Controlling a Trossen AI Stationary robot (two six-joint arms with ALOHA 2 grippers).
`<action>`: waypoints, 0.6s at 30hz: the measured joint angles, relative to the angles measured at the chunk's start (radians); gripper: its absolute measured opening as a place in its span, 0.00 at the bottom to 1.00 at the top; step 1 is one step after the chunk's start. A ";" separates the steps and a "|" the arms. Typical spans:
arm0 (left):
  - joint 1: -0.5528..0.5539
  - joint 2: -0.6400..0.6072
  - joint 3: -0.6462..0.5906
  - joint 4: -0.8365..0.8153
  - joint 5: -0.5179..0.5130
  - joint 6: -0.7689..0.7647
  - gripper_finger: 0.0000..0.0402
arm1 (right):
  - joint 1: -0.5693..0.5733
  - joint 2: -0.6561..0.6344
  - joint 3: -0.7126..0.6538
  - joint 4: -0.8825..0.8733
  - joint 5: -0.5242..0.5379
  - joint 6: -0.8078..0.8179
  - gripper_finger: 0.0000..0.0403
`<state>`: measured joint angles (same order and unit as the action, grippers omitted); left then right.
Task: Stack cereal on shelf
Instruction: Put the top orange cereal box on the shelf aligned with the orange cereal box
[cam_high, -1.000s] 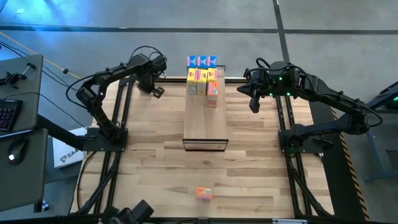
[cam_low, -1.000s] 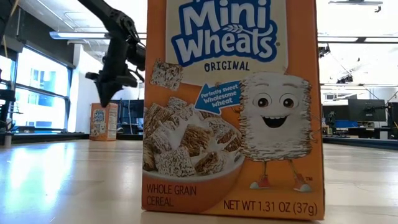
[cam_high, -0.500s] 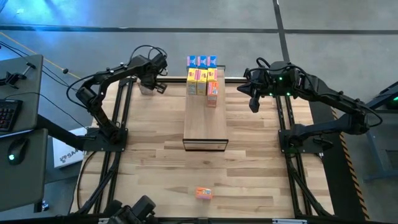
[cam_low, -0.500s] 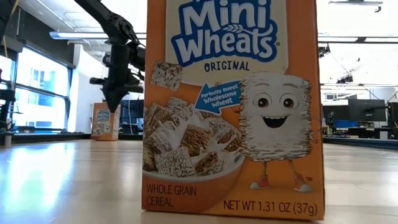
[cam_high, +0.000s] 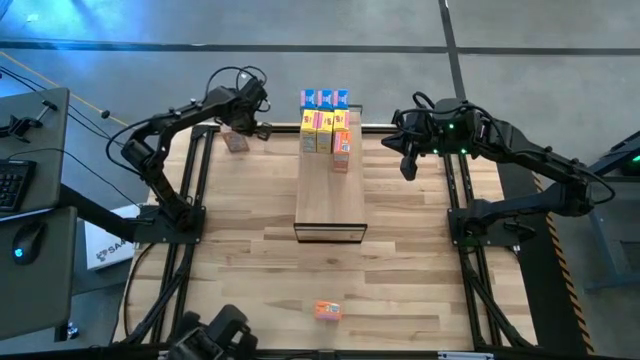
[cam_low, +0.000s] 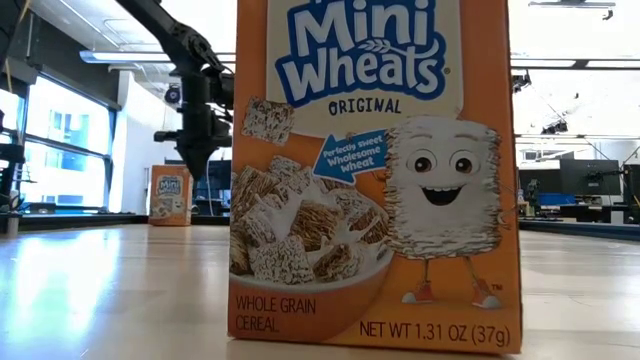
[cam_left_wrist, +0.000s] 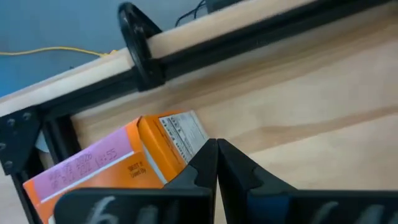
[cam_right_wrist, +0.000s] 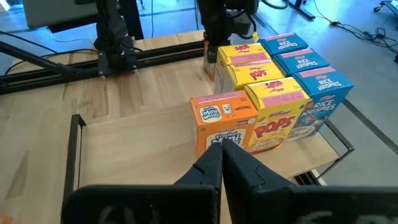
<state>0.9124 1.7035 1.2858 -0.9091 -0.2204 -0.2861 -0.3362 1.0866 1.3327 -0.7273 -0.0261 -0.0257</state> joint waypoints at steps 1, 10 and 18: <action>0.006 0.000 0.000 0.005 0.001 0.000 0.00 | 0.000 0.000 0.000 0.000 0.000 0.003 0.00; 0.000 -0.013 0.126 -0.071 0.197 0.286 0.00 | 0.000 0.000 0.000 0.000 0.000 0.010 0.00; -0.016 -0.026 0.341 -0.353 0.126 0.674 0.15 | 0.000 0.000 0.000 -0.001 -0.001 -0.006 0.00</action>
<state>0.8965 1.6775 1.6265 -1.2618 -0.0948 0.3880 -0.3361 1.0866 1.3327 -0.7278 -0.0273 -0.0314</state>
